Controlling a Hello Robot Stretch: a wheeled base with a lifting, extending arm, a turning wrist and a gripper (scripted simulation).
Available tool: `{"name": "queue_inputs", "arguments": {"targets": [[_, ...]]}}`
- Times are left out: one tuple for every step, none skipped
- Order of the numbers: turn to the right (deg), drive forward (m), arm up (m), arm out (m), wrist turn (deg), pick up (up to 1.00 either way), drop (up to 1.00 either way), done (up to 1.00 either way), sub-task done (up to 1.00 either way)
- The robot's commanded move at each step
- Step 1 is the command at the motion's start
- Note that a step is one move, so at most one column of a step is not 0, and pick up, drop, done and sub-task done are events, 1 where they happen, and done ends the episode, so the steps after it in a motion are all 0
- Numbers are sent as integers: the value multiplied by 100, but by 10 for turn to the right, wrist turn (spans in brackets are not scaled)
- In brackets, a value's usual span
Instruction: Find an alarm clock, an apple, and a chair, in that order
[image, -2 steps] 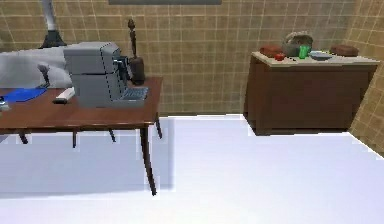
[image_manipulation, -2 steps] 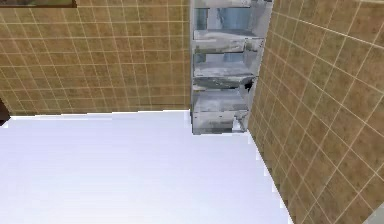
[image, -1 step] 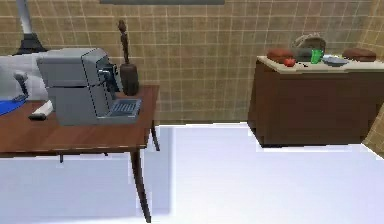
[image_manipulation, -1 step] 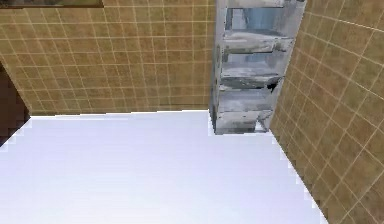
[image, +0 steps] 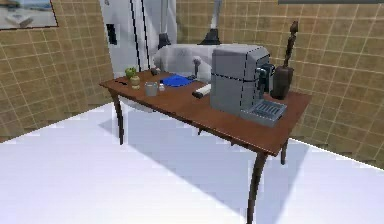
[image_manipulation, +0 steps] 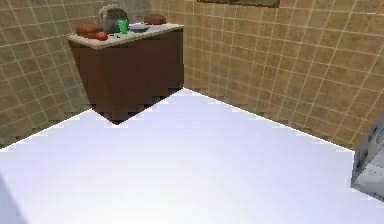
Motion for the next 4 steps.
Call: {"name": "queue_inputs", "arguments": {"targets": [[0, 50, 0, 0, 0, 0, 0, 0, 0], [-450, 0, 0, 0, 0, 0, 0, 0, 0], [-30, 0, 0, 0, 0, 0, 0, 0, 0], [0, 100, 0, 0, 0, 0, 0, 0, 0]]}}
